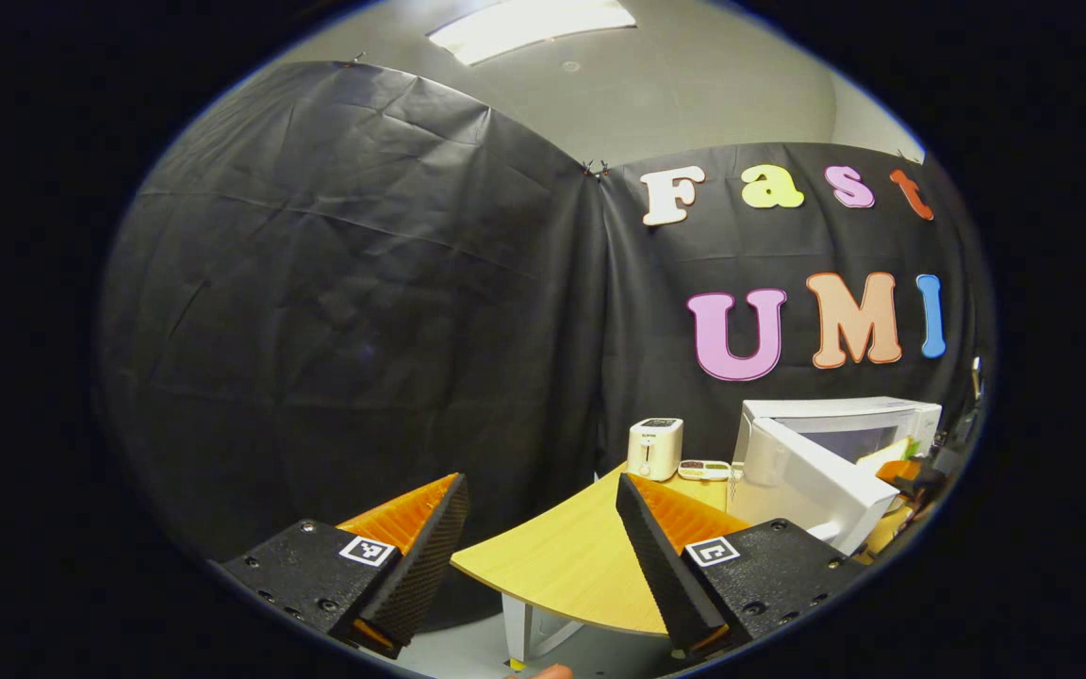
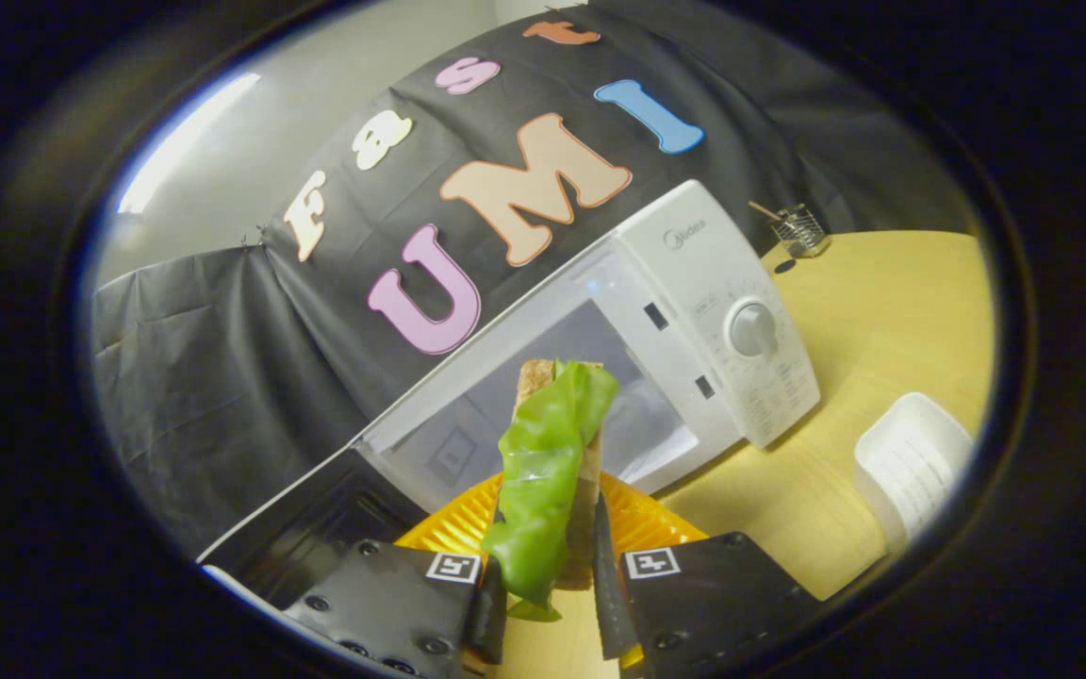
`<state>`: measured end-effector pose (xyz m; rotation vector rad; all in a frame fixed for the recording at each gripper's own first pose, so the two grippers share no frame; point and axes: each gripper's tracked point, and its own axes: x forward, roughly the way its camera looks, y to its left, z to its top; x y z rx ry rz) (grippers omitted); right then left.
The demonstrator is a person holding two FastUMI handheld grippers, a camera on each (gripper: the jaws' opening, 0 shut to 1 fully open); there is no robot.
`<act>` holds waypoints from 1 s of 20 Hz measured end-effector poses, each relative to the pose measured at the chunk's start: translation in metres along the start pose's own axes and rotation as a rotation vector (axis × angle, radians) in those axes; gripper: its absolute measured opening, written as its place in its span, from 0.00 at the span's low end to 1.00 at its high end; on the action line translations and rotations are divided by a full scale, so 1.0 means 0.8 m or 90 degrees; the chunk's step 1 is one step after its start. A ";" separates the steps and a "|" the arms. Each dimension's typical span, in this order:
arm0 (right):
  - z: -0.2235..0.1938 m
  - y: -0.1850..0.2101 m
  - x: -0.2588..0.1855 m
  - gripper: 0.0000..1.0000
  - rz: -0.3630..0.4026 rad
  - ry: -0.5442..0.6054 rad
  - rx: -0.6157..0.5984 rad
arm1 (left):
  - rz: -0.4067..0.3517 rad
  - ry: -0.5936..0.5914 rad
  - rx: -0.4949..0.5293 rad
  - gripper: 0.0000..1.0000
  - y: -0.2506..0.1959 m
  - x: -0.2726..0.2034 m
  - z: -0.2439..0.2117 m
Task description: Open the microwave oven with the left hand, put the food in, and close the microwave oven.
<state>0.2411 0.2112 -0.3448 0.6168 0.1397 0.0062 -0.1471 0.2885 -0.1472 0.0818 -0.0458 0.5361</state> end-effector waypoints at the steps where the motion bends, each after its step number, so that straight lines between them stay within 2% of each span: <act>1: -0.003 0.003 0.017 0.41 -0.005 0.000 0.000 | -0.002 0.003 -0.001 0.96 -0.001 0.001 -0.003; 2: -0.002 0.005 0.035 0.41 -0.009 -0.002 -0.001 | -0.003 0.007 -0.001 0.94 -0.002 0.002 -0.006; 5: -0.003 0.007 0.081 0.41 -0.029 -0.001 -0.004 | -0.003 0.019 -0.003 0.96 -0.001 0.008 -0.013; 8: -0.013 0.027 0.115 0.41 -0.011 0.004 -0.003 | -0.001 0.033 -0.003 0.94 -0.001 0.017 -0.022; 9: -0.018 0.026 0.123 0.41 -0.012 0.003 -0.006 | -0.001 0.037 -0.003 0.94 -0.001 0.020 -0.025; 10: -0.022 0.025 0.129 0.34 -0.013 0.004 -0.007 | -0.002 0.042 -0.003 0.96 -0.001 0.021 -0.028; 17: -0.035 0.018 0.159 0.34 -0.048 0.001 -0.071 | -0.010 0.054 -0.014 0.94 -0.002 0.026 -0.036; 19: -0.033 0.017 0.166 0.34 -0.054 0.009 -0.085 | -0.015 0.057 -0.014 0.96 -0.006 0.028 -0.038; 20: -0.035 0.013 0.169 0.41 -0.067 0.015 -0.101 | -0.018 0.059 -0.015 0.96 -0.008 0.028 -0.039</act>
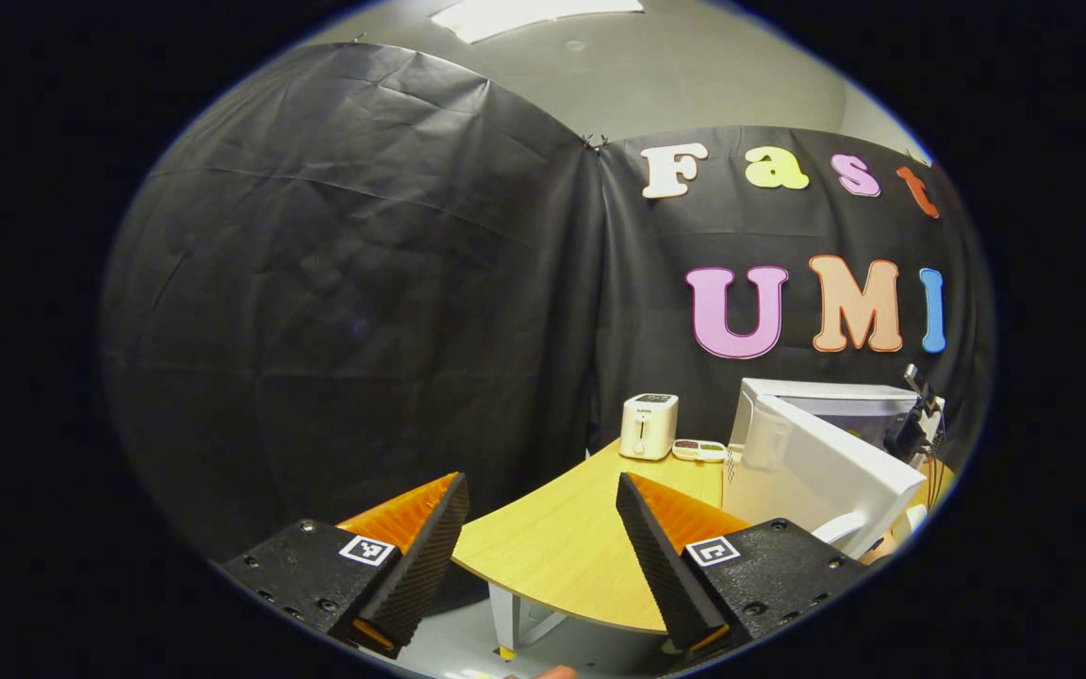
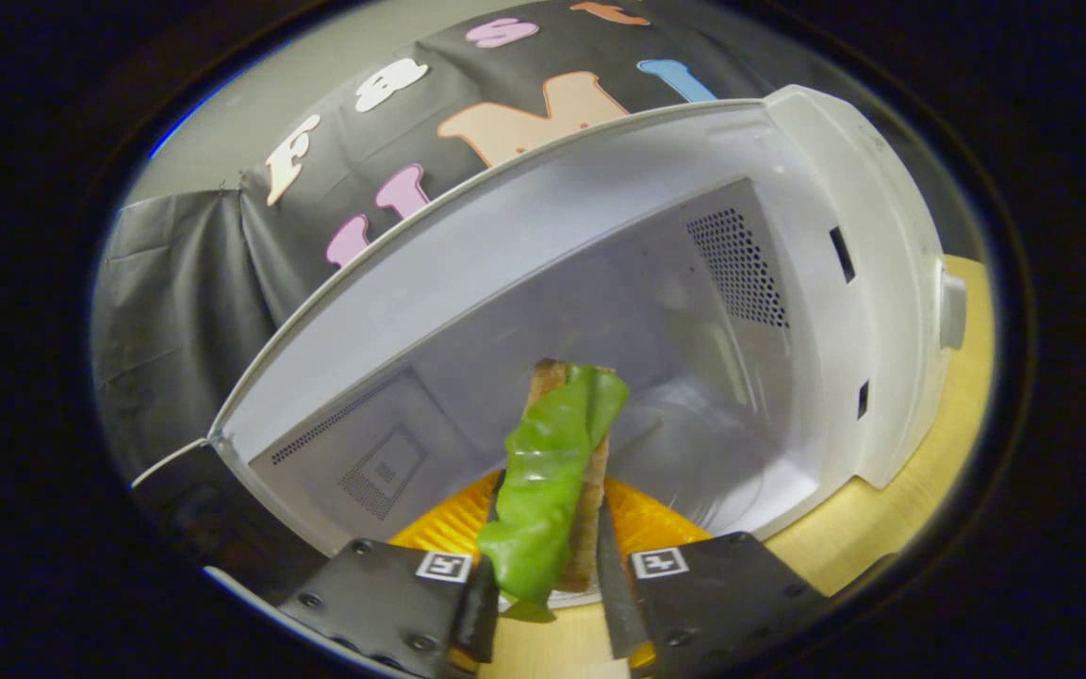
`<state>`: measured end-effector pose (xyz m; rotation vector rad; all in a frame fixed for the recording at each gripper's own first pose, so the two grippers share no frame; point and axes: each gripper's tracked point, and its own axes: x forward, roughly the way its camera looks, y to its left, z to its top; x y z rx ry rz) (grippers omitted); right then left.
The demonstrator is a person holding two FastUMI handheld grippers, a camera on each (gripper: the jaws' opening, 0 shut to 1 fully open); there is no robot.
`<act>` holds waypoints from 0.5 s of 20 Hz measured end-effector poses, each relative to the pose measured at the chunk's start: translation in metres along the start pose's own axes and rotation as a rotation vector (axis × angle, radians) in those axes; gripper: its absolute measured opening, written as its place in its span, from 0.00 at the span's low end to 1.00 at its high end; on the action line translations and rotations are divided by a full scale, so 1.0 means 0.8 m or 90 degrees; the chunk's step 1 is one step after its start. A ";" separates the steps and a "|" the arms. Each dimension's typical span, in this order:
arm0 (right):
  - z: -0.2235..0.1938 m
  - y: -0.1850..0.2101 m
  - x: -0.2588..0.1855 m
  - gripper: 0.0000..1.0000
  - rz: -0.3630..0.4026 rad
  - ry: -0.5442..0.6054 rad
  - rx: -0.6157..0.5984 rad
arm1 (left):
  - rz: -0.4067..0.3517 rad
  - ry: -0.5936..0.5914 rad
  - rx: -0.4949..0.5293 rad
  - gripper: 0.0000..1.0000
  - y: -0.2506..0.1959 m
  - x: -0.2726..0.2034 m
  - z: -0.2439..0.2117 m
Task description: Open the microwave oven with the left hand, put the food in, and close the microwave oven.
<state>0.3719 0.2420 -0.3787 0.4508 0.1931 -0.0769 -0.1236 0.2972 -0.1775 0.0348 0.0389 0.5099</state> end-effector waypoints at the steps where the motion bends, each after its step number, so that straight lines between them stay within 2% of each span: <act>1: 0.001 -0.002 0.002 0.43 -0.002 0.004 -0.012 | -0.003 0.005 -0.001 0.96 -0.003 0.001 -0.002; 5: 0.007 -0.007 0.003 0.50 -0.012 0.002 -0.075 | -0.014 0.012 0.003 0.96 -0.014 0.002 -0.007; 6: 0.008 -0.011 0.006 0.58 -0.020 -0.001 -0.097 | -0.014 0.012 0.005 0.94 -0.015 0.002 -0.006; 7: 0.010 -0.017 0.007 0.58 -0.031 -0.004 -0.117 | -0.015 0.012 0.005 0.99 -0.017 0.002 -0.005; 9: 0.016 -0.029 0.007 0.72 -0.050 -0.008 -0.146 | -0.024 0.009 0.008 0.96 -0.023 0.000 -0.002; 10: 0.019 -0.032 0.006 0.83 -0.053 -0.009 -0.156 | -0.026 0.007 0.011 0.96 -0.025 -0.001 -0.002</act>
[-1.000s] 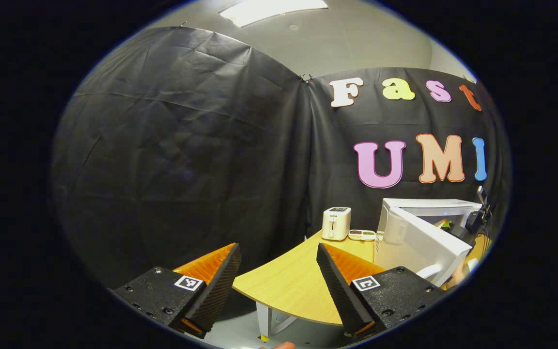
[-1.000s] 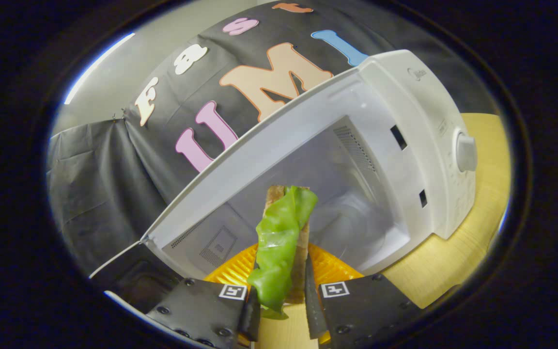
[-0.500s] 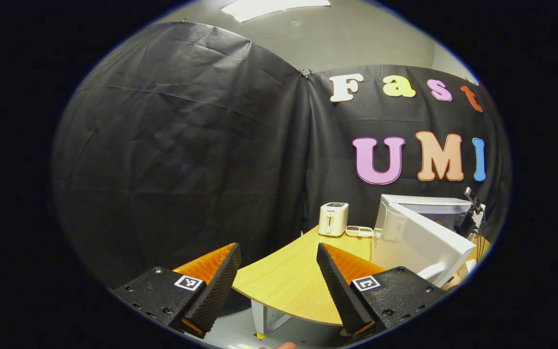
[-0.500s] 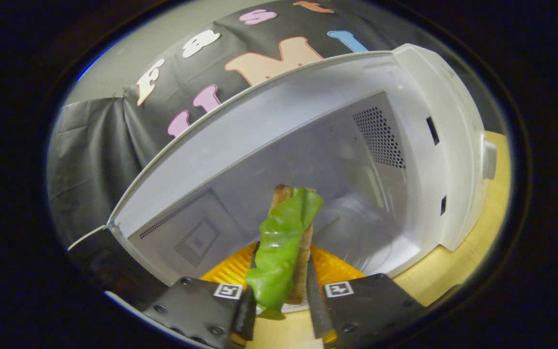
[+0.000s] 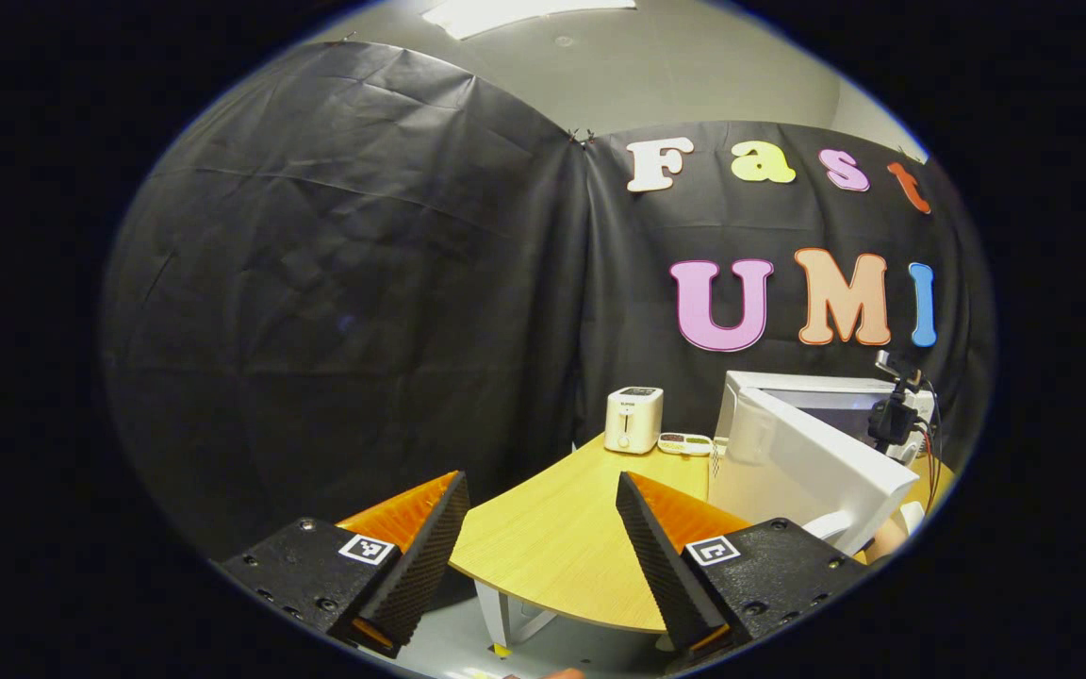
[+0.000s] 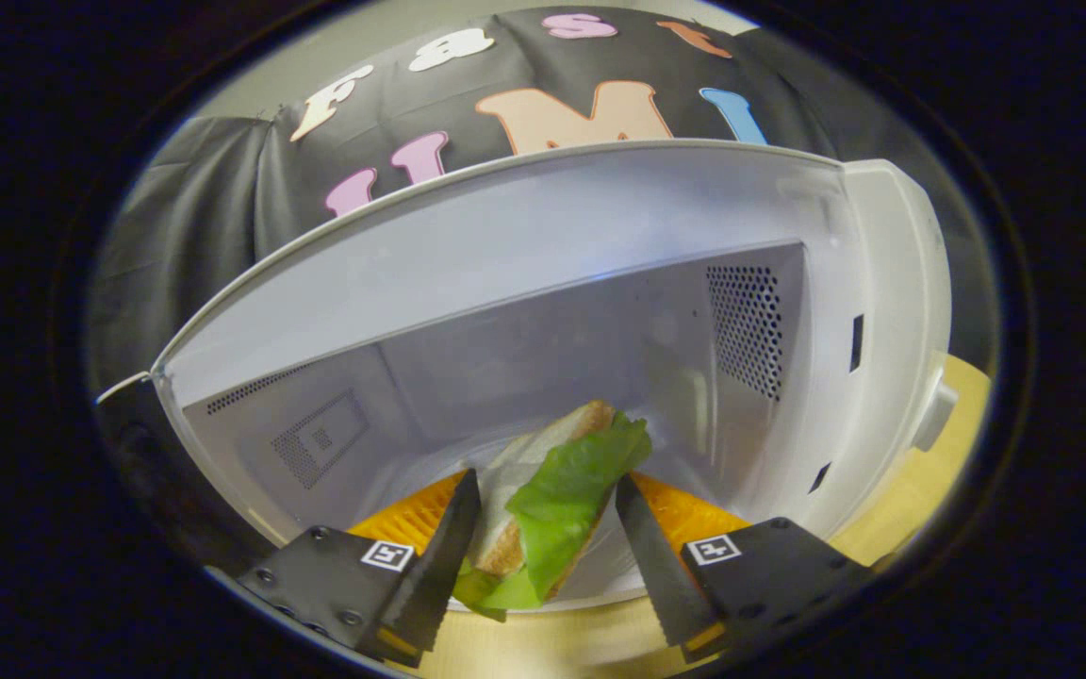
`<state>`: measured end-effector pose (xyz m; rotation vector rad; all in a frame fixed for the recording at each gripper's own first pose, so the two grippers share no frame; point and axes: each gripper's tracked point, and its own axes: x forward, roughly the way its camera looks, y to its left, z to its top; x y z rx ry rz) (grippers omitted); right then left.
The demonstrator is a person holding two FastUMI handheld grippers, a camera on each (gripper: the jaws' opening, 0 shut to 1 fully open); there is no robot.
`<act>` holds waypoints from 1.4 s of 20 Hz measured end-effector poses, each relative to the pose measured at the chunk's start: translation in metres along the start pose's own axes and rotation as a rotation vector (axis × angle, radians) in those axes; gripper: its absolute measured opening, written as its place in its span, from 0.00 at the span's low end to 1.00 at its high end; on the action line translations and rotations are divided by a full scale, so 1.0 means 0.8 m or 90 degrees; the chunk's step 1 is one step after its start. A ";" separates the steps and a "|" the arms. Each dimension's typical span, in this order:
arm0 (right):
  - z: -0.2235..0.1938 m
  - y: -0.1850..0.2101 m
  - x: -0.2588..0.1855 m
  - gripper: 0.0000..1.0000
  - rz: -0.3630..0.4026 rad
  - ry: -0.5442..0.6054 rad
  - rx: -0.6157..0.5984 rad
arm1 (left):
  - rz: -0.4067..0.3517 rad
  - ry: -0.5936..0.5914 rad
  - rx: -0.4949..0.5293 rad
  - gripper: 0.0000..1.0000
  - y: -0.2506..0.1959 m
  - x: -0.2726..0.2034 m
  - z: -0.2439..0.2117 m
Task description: Open the microwave oven with the left hand, put the food in, and close the microwave oven.
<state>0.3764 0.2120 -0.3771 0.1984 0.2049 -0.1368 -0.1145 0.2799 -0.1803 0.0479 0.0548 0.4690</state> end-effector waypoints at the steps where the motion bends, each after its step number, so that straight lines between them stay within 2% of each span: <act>1: 0.003 -0.007 -0.002 0.87 -0.011 -0.004 -0.014 | 0.000 0.000 0.003 0.99 0.000 0.000 -0.001; 3: 0.012 -0.020 -0.004 0.91 -0.024 -0.019 -0.044 | 0.001 0.008 0.008 0.96 0.000 0.002 -0.004; 4: 0.018 -0.025 -0.006 0.97 -0.027 -0.026 -0.055 | 0.004 0.012 0.006 0.96 0.000 0.003 -0.006; 7: 0.039 -0.025 -0.022 0.97 -0.010 -0.058 -0.075 | -0.002 0.018 0.004 0.94 -0.007 0.004 -0.009; 9: 0.053 -0.020 -0.038 0.96 0.010 -0.078 -0.091 | -0.005 0.023 0.006 0.96 -0.007 0.003 -0.012; 10: 0.058 -0.018 -0.047 0.92 0.024 -0.082 -0.098 | -0.004 0.023 0.006 0.96 -0.008 0.004 -0.013; 14: 0.064 -0.016 -0.088 0.92 0.066 -0.086 -0.136 | -0.007 0.019 0.007 0.96 -0.014 0.003 -0.012; 18: 0.060 -0.014 -0.144 0.92 0.129 -0.069 -0.151 | -0.036 0.025 -0.012 0.96 -0.037 0.002 -0.015; 19: 0.061 -0.018 -0.160 0.92 0.139 -0.070 -0.156 | -0.041 0.027 -0.011 0.99 -0.042 0.003 -0.018; 20: 0.064 -0.020 -0.175 0.92 0.151 -0.068 -0.160 | -0.047 0.030 -0.006 0.94 -0.049 0.003 -0.019; 22: 0.070 -0.028 -0.203 0.92 0.178 -0.065 -0.164 | -0.071 0.038 0.004 0.92 -0.067 -0.001 -0.023; 25: 0.080 -0.055 -0.235 0.92 0.198 -0.059 -0.166 | -0.108 0.043 0.021 0.57 -0.096 -0.008 -0.027; 27: 0.088 -0.081 -0.255 0.92 0.196 -0.055 -0.166 | -0.127 0.053 0.024 0.43 -0.119 -0.013 -0.035; 28: 0.095 -0.095 -0.263 0.97 0.192 -0.059 -0.161 | -0.132 0.055 0.031 0.37 -0.129 -0.020 -0.036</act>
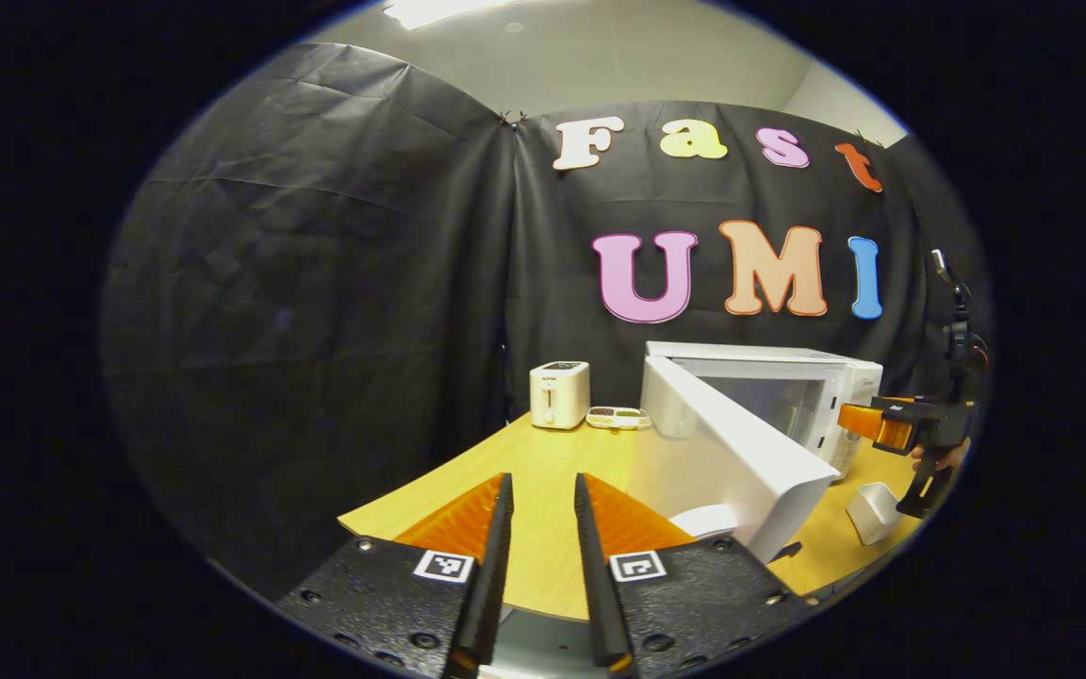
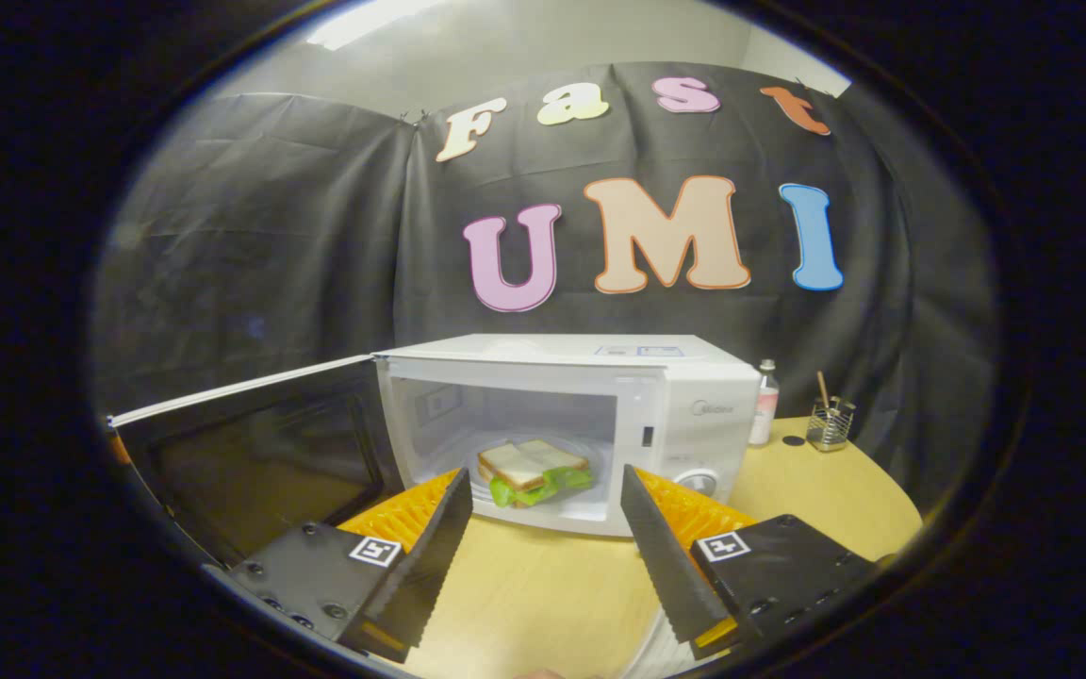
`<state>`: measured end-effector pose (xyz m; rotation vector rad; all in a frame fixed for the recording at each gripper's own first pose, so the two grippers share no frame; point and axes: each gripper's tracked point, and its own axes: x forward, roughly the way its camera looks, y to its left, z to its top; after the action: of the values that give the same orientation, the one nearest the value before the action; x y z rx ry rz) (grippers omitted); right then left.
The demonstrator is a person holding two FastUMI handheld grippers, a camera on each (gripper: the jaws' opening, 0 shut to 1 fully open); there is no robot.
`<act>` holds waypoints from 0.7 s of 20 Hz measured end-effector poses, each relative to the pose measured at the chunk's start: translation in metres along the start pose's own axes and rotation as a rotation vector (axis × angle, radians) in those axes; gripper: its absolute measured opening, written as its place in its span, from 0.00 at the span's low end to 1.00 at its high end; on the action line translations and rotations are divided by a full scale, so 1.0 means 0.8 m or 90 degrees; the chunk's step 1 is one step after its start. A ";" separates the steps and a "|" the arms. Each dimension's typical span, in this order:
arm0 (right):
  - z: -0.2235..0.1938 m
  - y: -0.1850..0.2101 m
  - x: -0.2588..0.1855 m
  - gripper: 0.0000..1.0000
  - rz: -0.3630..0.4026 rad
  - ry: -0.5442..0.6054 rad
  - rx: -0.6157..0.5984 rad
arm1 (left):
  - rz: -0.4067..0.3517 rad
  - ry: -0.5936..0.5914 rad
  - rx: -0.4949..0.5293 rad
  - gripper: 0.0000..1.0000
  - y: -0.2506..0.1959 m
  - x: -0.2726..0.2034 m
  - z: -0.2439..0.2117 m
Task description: Open the microwave oven with the left hand, put the food in, and close the microwave oven.
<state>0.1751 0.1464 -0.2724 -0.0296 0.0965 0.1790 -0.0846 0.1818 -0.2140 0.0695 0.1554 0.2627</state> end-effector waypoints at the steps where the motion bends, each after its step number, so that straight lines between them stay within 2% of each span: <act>1: 0.003 -0.012 -0.014 0.97 -0.006 -0.004 0.005 | 0.006 -0.002 0.007 0.20 -0.002 0.006 0.000; 2: 0.009 -0.024 -0.026 0.97 -0.008 -0.009 0.009 | 0.003 -0.007 0.014 0.03 -0.010 0.006 0.003; 3: 0.015 -0.034 -0.037 0.97 -0.012 -0.013 0.010 | -0.002 -0.009 0.019 0.00 -0.020 0.005 0.003; 4: 0.020 -0.048 -0.047 0.92 -0.019 -0.016 0.008 | -0.010 -0.010 0.021 0.00 -0.029 0.004 0.000; 5: 0.025 -0.060 -0.060 0.92 -0.026 -0.020 0.004 | -0.024 -0.011 0.018 0.06 -0.041 0.001 0.000; 6: 0.027 -0.071 -0.071 0.92 -0.034 -0.022 0.003 | -0.039 -0.009 0.008 0.01 -0.055 -0.002 -0.002; 11: 0.038 -0.122 -0.117 0.92 -0.074 -0.038 0.018 | -0.098 0.019 -0.010 0.00 -0.117 0.002 -0.031; 14: 0.040 -0.145 -0.141 0.92 -0.102 -0.048 0.006 | -0.131 0.009 -0.001 0.01 -0.151 0.008 -0.028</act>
<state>0.0887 0.0139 -0.2275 -0.0213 0.0189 0.0195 -0.0513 0.0680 -0.2482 0.0492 0.1749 0.0581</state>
